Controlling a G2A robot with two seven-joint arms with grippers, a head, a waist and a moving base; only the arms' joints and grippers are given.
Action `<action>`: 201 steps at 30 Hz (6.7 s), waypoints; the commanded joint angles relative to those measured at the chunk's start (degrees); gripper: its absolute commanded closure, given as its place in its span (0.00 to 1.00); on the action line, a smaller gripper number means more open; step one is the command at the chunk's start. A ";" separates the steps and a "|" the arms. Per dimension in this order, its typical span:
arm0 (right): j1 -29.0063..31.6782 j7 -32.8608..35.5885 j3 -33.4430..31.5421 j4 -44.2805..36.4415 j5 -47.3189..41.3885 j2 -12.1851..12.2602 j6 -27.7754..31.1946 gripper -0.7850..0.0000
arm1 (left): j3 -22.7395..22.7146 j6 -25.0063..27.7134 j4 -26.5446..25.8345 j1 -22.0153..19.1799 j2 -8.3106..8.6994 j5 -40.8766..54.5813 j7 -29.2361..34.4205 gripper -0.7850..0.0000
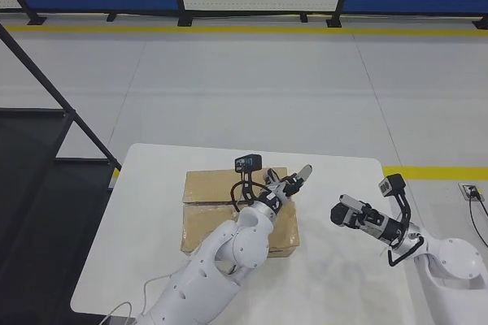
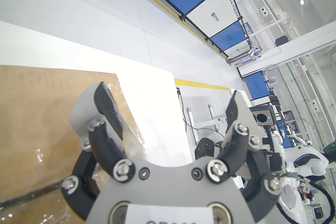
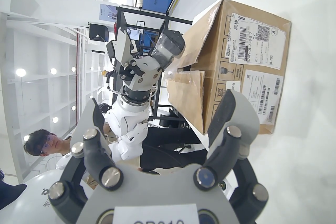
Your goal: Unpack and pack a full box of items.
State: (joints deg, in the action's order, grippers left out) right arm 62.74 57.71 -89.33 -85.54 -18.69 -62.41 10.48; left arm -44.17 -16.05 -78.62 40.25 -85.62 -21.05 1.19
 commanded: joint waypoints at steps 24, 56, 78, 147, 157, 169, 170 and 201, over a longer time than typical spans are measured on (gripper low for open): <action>3.75 -1.88 -3.02 -2.11 -5.18 1.03 5.21 0.00 | -7.71 4.06 -9.48 3.64 -1.87 -1.20 -3.77 0.00; -13.80 -6.25 19.99 0.90 8.00 -1.62 -0.22 0.00 | -49.06 11.30 -35.03 44.92 3.97 5.31 0.87 0.00; -23.16 -9.20 28.59 10.69 9.88 -4.28 -7.62 0.00 | -50.75 13.13 -32.74 44.26 4.48 8.01 1.22 0.00; -40.90 -15.86 53.77 33.06 -1.35 -22.70 -3.69 0.00 | -55.20 18.93 -34.00 51.31 5.38 14.44 -1.16 0.00; -43.38 -19.30 56.82 38.37 -1.23 -27.22 -3.02 0.00 | -55.58 19.87 -33.51 51.81 5.51 15.49 -0.58 0.00; -44.83 -18.81 58.29 43.86 -3.05 -31.89 -1.87 0.00 | -56.12 20.82 -32.60 52.02 5.71 16.37 0.16 0.00; -44.88 -18.63 58.33 44.31 -3.15 -32.22 -1.45 0.00 | -56.15 20.84 -32.52 52.04 5.73 16.49 0.24 0.00; -36.80 -8.57 42.01 32.37 8.28 -24.12 -7.76 0.00 | -53.01 18.76 -32.49 48.50 6.37 13.08 3.93 0.00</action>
State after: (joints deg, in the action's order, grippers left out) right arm 25.25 49.05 -46.52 -51.81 -11.11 -87.00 3.27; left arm -97.26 2.84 -111.13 88.89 -79.27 -7.85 5.07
